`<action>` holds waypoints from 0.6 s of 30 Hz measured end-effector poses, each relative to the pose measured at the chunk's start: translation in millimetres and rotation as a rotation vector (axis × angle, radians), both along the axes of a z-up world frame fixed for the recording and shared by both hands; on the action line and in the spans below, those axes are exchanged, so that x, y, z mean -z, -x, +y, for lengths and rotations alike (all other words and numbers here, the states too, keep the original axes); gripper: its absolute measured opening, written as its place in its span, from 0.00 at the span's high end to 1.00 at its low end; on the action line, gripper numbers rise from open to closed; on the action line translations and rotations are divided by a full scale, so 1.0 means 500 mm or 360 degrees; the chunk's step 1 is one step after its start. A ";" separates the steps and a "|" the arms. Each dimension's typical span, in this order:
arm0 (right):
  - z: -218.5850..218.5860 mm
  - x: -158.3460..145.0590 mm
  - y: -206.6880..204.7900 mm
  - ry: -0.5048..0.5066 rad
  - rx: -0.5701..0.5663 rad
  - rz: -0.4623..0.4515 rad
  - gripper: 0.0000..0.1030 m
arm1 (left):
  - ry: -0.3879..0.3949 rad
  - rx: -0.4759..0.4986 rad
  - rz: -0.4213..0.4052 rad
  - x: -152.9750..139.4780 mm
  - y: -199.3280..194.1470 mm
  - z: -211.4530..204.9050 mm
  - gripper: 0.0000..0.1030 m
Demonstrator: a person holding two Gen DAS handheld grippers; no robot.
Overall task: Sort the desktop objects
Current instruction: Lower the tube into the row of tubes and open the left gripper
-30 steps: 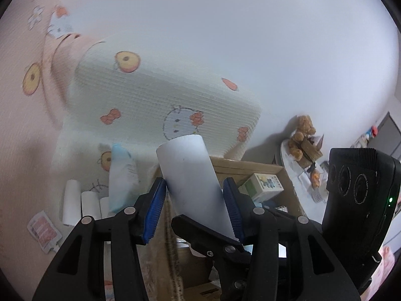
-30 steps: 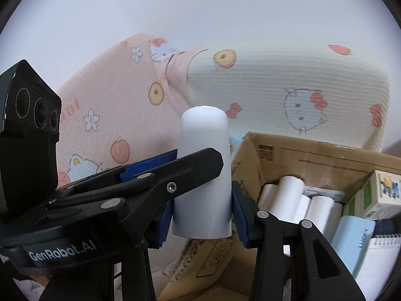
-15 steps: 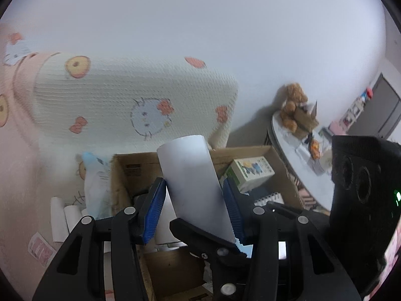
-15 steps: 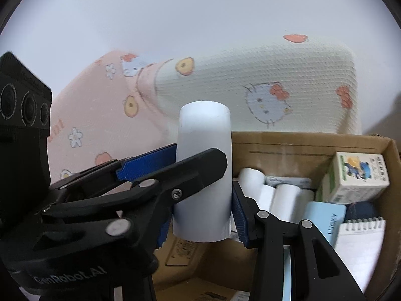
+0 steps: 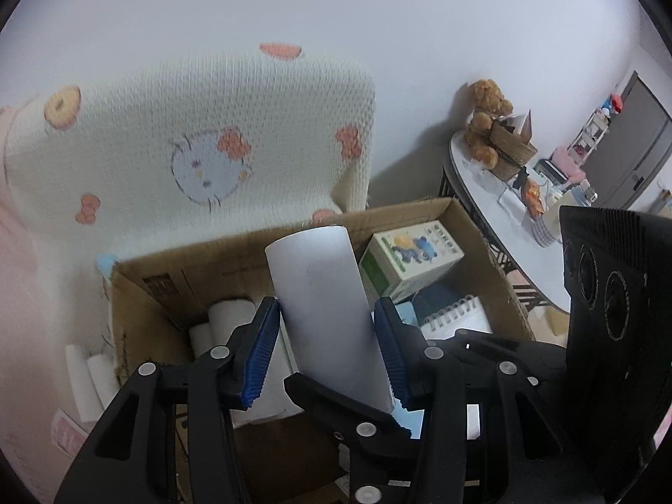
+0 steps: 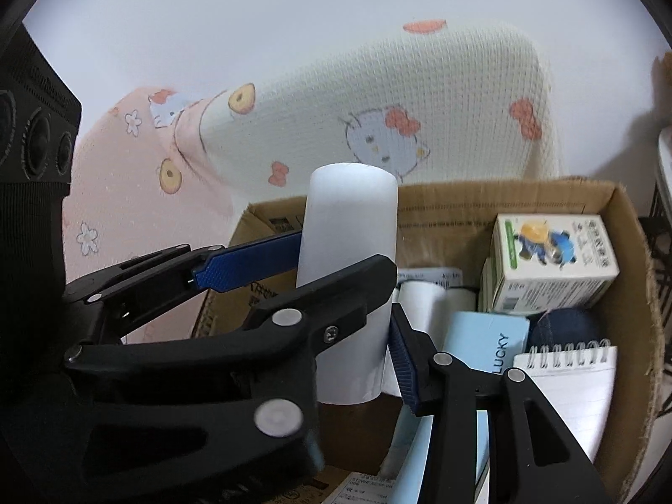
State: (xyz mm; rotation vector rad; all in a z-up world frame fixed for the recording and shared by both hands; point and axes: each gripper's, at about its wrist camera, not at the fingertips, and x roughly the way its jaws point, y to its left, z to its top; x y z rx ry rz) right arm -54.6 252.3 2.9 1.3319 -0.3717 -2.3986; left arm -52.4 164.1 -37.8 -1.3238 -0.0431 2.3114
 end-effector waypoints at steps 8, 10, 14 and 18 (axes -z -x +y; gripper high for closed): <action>0.002 0.055 0.023 0.0066 -0.0033 -0.0194 0.59 | 0.0019 -0.0026 -0.0199 0.051 0.024 -0.006 0.51; -0.004 0.065 0.027 0.0042 -0.0037 -0.0212 0.59 | 0.0025 -0.0021 -0.0209 0.057 0.027 -0.006 0.51; -0.007 0.078 0.038 0.0021 -0.0017 -0.0232 0.59 | -0.0018 -0.0020 -0.0282 0.073 0.044 -0.011 0.51; -0.012 0.088 0.060 0.0030 0.0003 -0.0253 0.59 | -0.0057 -0.0042 -0.0378 0.092 0.058 -0.022 0.51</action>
